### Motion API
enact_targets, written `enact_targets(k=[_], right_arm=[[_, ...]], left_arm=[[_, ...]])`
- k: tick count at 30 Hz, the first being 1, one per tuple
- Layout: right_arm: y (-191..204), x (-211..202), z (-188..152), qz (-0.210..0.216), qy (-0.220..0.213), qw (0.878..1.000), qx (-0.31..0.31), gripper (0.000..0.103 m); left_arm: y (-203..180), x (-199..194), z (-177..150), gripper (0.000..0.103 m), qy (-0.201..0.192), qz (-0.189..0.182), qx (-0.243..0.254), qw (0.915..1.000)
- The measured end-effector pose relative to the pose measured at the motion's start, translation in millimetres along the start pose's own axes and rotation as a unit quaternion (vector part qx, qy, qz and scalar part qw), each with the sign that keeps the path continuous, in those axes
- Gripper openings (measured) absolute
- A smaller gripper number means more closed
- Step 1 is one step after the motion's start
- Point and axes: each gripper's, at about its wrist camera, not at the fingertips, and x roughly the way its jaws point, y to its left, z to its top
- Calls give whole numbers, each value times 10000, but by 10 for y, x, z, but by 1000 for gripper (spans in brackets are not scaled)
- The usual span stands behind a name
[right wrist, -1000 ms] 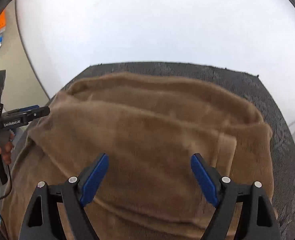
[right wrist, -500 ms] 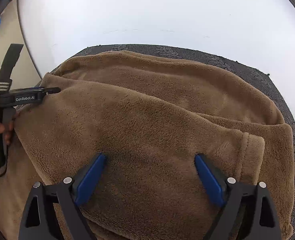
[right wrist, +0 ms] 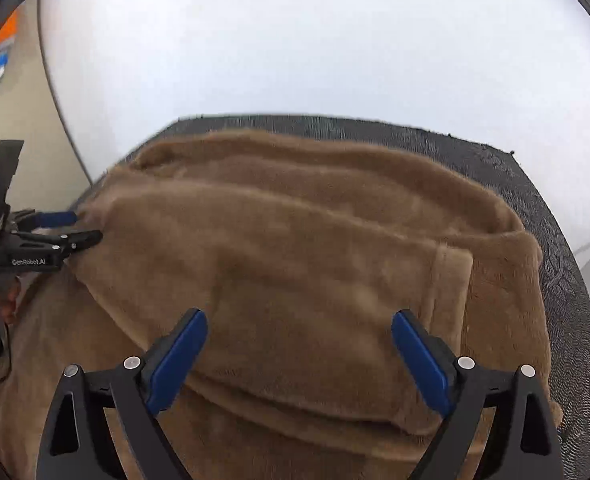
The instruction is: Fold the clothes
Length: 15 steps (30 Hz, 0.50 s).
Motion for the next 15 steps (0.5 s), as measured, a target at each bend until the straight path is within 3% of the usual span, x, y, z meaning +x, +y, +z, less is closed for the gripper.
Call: enact_targets(k=[2,10,15], right_arm=[[6,26,-54,-61,92,9999,-94,96],[11,96,-108,-102,189,9996,-206,101],[32,100,-107,-150,180,9994,-259,101]], left_arm=[[109,14,-25,95,69,-195,-350,9992],[131,-21,-29,98,40,-130,-367,9992],[111,-174,192,98,-97,-142,-294,9994]])
